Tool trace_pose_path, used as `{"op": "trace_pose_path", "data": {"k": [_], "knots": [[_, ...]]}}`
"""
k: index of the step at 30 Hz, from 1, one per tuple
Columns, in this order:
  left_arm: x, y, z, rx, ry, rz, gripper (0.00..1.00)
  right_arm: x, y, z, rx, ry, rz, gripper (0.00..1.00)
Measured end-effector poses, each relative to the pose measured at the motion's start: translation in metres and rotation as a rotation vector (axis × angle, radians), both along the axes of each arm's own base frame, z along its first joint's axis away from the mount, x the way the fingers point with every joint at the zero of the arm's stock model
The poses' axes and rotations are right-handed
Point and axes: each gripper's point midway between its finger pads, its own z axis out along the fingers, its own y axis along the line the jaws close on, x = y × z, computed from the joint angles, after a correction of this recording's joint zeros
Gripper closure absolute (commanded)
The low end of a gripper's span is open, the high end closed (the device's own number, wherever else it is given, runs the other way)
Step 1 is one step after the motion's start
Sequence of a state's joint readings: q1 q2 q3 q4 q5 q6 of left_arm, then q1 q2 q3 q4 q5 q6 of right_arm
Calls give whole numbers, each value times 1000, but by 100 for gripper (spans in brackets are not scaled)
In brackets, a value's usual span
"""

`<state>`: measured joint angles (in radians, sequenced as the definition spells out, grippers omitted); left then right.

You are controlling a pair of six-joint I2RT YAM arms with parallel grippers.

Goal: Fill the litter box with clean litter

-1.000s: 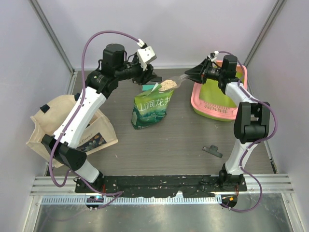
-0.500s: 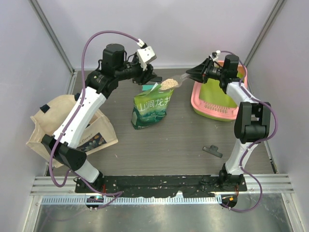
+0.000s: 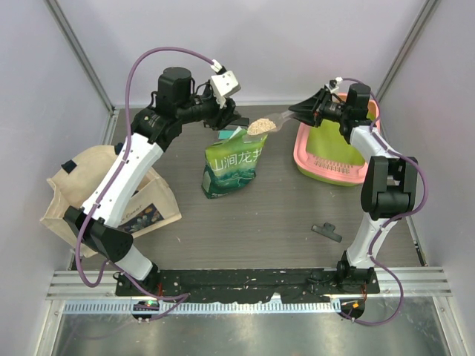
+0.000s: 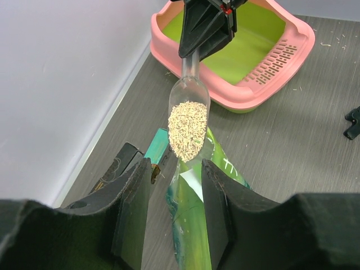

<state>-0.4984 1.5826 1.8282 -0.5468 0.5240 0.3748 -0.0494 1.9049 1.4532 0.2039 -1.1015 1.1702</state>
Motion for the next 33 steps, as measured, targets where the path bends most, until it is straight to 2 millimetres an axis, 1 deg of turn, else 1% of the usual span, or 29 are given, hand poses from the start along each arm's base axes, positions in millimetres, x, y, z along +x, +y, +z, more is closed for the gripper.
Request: {"op": "trace_pose_path", "data": {"k": [12,18,23,26,28,31,33], "knots": [[0,0,0,1,0,1,55,2,-1,10,25,-16,-5,99],[0,0,0,1,-2,0,55,2,-12,11,30,-18,-28,99],[2,-1,-2,4,-1,-1,55,1,-24,17,35,-26,-55,99],[5,-2,-3,6,3,-2,55,-1,-34,22,36,-34,-75,99],[7,-4,-4,5,4,-4,55,-1,-44,25,35,-41,-97,99],[9,-6,-6,5,9,-11,55,-1,-66,29,31,-54,-145,99],[10,-8,-6,4,10,-15,55,0,-89,32,23,-70,-194,99]]}}
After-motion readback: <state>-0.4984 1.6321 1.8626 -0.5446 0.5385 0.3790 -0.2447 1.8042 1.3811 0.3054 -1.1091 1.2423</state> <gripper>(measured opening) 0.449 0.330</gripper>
